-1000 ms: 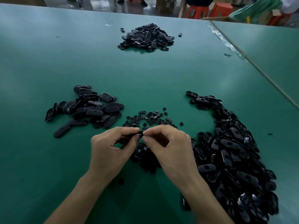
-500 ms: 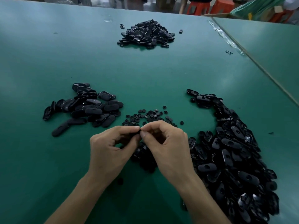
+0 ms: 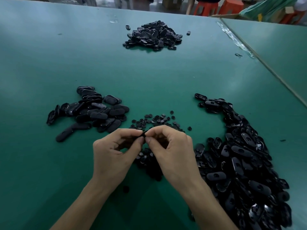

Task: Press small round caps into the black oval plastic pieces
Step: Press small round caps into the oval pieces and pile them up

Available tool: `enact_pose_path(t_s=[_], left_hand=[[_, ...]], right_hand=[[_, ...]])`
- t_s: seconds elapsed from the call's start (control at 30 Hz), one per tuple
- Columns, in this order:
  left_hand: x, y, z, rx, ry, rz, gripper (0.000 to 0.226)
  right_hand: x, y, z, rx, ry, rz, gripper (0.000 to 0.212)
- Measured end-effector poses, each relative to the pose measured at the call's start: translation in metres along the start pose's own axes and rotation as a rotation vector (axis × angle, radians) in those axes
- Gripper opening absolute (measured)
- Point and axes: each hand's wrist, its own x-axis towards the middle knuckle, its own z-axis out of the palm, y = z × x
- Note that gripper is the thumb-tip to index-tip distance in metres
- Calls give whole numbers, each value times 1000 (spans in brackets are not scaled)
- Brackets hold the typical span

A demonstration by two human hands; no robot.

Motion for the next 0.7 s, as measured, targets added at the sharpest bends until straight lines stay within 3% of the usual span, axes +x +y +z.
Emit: enact_pose_path(t_s=[0.17,0.43,0.7], left_hand=[[-1,-1,-1,-21,-20,-21,32],[-1,1,0,-70,-31,-53,30],[0,1,1,-141,-32,-87,32]], right_hand=[[-1,0,4,-82,25,-59,14],[-5,1,7,24,84,11,16],[-9,3,6,20,155,-68,18]])
